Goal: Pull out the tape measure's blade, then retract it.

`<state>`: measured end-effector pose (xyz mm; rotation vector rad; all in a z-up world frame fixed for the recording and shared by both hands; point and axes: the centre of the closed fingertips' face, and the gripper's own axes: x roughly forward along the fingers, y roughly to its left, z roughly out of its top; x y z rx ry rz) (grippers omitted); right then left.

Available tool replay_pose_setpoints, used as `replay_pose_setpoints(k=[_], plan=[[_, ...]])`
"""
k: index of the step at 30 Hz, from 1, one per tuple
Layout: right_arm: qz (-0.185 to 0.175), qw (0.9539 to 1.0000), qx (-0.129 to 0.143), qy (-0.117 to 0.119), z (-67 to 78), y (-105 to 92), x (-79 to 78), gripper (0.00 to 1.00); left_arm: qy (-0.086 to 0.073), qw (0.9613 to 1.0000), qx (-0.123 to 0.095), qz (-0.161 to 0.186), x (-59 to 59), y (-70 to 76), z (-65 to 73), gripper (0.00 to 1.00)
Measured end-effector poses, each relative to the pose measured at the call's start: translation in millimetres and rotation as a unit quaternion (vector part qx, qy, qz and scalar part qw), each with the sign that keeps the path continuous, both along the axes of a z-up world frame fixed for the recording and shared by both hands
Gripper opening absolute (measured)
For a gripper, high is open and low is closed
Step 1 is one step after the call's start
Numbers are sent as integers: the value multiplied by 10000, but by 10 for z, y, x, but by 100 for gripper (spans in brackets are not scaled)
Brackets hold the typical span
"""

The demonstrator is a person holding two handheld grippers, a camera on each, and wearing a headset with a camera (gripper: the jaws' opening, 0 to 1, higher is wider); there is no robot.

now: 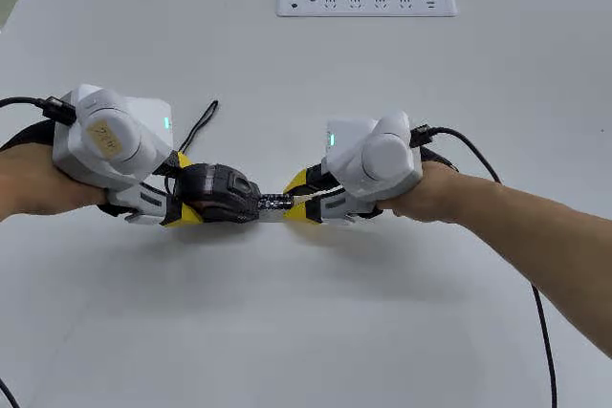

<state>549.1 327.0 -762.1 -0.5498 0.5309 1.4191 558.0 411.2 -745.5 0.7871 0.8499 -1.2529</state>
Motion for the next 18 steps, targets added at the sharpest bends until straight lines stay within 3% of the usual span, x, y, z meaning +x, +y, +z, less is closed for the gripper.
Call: replay_pose_setpoints(k=[18], plan=[[-23,10000,-6,67,7,-199,-22,12,15,10000,1,-4,6,-8,0,29]])
